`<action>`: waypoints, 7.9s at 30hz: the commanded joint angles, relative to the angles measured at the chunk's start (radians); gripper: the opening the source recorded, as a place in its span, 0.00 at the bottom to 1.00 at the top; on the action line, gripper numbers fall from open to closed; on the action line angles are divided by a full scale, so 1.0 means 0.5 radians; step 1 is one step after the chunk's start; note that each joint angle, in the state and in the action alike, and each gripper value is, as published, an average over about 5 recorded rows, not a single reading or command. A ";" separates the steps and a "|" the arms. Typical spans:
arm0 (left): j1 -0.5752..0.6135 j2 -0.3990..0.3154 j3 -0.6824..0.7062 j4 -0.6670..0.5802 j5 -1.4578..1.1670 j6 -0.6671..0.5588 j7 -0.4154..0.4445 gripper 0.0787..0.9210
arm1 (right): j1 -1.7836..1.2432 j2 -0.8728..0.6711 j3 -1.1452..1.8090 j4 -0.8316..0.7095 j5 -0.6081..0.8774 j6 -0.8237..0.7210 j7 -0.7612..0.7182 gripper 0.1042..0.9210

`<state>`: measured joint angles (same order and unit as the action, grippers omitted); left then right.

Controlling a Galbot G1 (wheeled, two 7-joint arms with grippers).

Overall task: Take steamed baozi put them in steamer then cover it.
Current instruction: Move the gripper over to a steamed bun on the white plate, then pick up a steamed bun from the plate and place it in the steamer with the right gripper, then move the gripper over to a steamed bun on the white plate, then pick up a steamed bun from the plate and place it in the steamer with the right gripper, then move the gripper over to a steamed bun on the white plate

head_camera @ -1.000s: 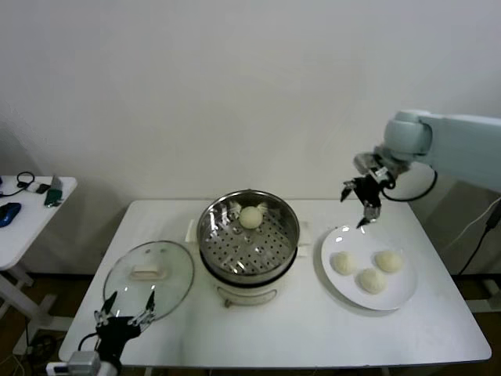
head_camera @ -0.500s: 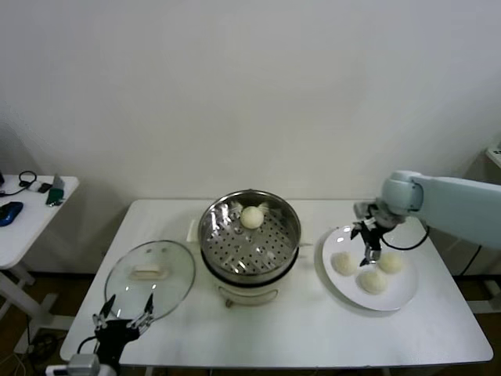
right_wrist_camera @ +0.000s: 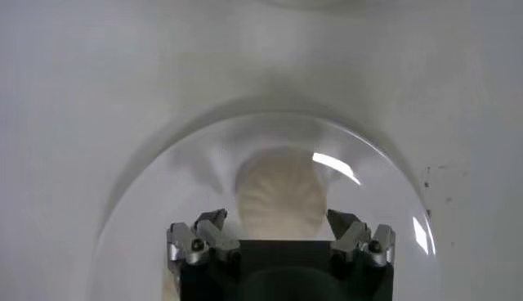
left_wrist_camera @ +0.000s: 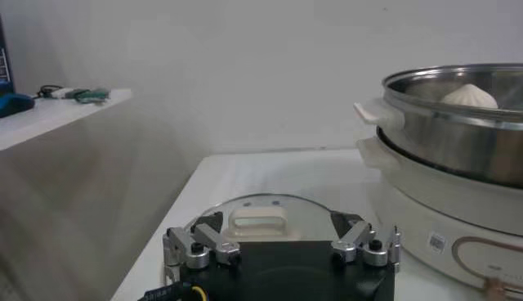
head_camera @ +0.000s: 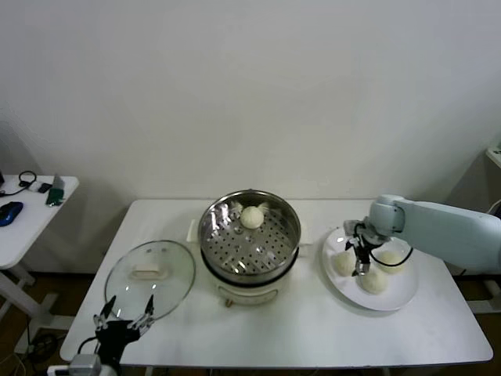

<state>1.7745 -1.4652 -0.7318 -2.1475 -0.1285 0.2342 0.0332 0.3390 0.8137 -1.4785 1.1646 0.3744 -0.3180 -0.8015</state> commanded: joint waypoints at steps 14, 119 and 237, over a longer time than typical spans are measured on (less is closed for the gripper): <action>-0.006 -0.010 0.006 0.001 0.009 -0.013 -0.005 0.88 | 0.076 0.009 0.039 -0.040 0.035 0.036 -0.088 0.72; -0.025 -0.042 0.013 -0.094 0.049 0.030 0.002 0.88 | 0.159 -0.512 -0.162 0.377 -0.204 0.119 -0.264 0.88; 0.024 -0.058 -0.027 -0.159 0.118 -0.004 -0.053 0.88 | 1.350 0.008 -0.739 0.185 0.365 0.700 -0.627 0.88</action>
<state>1.7988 -1.4983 -0.7495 -2.2274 -0.0632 0.2236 0.0043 0.8891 1.0957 -1.6854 1.3633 0.3076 0.1563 -1.0640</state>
